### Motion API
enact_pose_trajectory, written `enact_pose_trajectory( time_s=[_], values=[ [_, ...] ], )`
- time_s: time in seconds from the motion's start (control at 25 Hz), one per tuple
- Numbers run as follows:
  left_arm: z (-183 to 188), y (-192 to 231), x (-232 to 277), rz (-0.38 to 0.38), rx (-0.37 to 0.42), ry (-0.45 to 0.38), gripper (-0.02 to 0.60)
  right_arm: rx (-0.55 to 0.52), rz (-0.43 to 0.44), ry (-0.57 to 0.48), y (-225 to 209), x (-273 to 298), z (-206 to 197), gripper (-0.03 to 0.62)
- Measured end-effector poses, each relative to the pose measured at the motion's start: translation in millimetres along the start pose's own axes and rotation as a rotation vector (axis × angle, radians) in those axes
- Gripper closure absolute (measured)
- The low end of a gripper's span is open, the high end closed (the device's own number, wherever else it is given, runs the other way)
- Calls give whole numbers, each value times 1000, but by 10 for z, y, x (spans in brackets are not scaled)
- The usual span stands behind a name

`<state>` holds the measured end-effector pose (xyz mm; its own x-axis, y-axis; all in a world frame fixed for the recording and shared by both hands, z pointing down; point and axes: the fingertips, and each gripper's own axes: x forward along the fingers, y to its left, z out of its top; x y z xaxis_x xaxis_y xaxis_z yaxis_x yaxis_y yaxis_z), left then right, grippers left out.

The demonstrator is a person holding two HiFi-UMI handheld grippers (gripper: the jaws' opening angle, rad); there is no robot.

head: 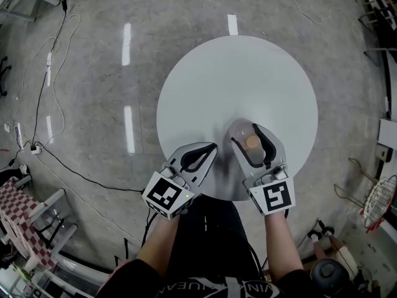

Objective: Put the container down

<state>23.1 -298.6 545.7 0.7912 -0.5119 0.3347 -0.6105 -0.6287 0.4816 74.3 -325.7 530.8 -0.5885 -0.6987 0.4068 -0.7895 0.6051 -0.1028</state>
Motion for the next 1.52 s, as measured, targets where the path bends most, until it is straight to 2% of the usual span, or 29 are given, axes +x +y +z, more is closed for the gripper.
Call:
enact_pose_trajectory(
  time_s=[0.68, 0.88, 1.4, 1.52],
  values=[
    [-65, -211, -17, -7, 7, -17, 568, 8, -26, 15, 15, -259, -38, 299],
    [-48, -300, -23, -11, 14, -23, 568, 42, -37, 14, -5, -355, -40, 299],
    [-55, -588, -59, -3, 33, -53, 568, 23, -22, 48, 43, -659, -168, 299],
    [-57, -642, -85, 3, 33, -64, 568, 17, -16, 53, 65, -734, -177, 327]
  ],
)
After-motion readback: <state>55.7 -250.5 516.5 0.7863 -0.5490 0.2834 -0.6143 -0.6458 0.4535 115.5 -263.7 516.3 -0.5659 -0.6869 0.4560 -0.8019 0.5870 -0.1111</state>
